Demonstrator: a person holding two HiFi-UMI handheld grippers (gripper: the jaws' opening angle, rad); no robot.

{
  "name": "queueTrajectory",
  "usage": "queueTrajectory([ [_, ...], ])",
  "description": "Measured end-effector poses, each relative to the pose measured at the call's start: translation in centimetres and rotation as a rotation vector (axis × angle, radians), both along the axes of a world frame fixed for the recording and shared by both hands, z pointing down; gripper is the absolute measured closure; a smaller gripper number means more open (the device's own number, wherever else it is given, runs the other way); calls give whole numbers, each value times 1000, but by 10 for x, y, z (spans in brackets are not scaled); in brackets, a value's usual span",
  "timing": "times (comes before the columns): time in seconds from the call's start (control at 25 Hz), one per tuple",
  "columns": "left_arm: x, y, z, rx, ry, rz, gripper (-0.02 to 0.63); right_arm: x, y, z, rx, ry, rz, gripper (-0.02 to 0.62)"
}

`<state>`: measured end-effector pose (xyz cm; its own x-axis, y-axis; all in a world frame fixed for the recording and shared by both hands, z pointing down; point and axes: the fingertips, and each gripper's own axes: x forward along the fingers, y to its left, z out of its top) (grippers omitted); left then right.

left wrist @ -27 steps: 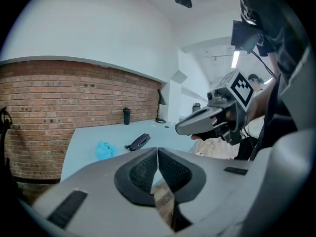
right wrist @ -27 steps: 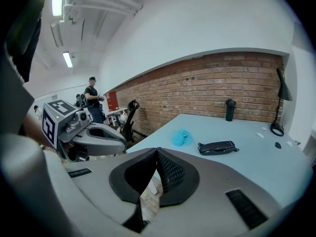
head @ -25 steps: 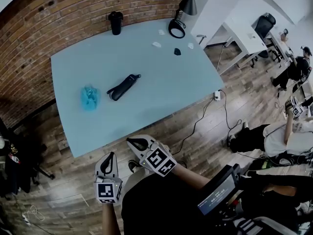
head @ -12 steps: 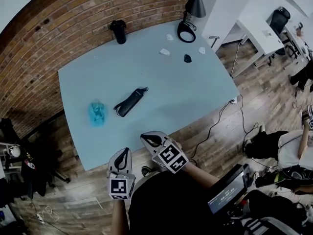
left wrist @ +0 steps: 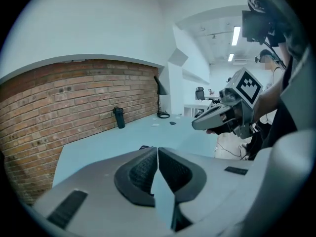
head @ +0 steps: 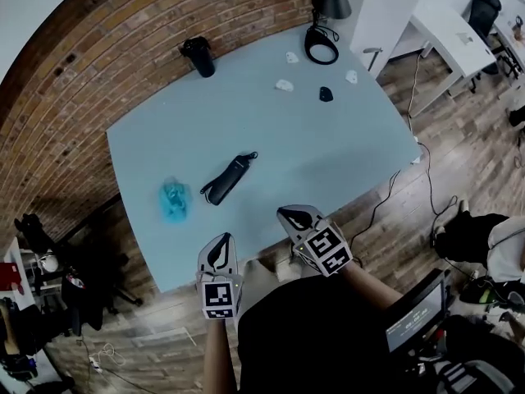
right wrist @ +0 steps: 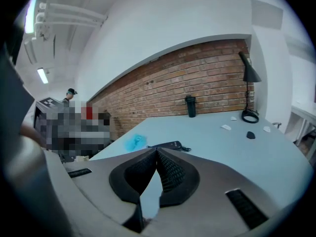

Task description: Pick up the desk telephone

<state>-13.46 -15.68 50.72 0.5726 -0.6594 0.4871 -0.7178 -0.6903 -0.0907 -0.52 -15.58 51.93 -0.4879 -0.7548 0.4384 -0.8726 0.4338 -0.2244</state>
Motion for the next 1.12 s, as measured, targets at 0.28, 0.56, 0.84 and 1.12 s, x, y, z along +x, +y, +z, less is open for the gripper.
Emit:
queueTrajectory([
  [0.28, 5, -50, 28, -13, 13, 81, 576, 45, -6, 5, -23, 28, 193, 591],
  [0.56, 6, -102, 59, -71, -60, 207, 545, 56, -5, 2, -36, 41, 368, 591],
  [0.84, 8, -131, 99, -181, -122, 322, 482, 66, 18, 1, -53, 70, 539, 591],
  [1.12, 15, -144, 137, -257, -184, 394, 365, 82, 54, 5, -105, 98, 679, 591],
])
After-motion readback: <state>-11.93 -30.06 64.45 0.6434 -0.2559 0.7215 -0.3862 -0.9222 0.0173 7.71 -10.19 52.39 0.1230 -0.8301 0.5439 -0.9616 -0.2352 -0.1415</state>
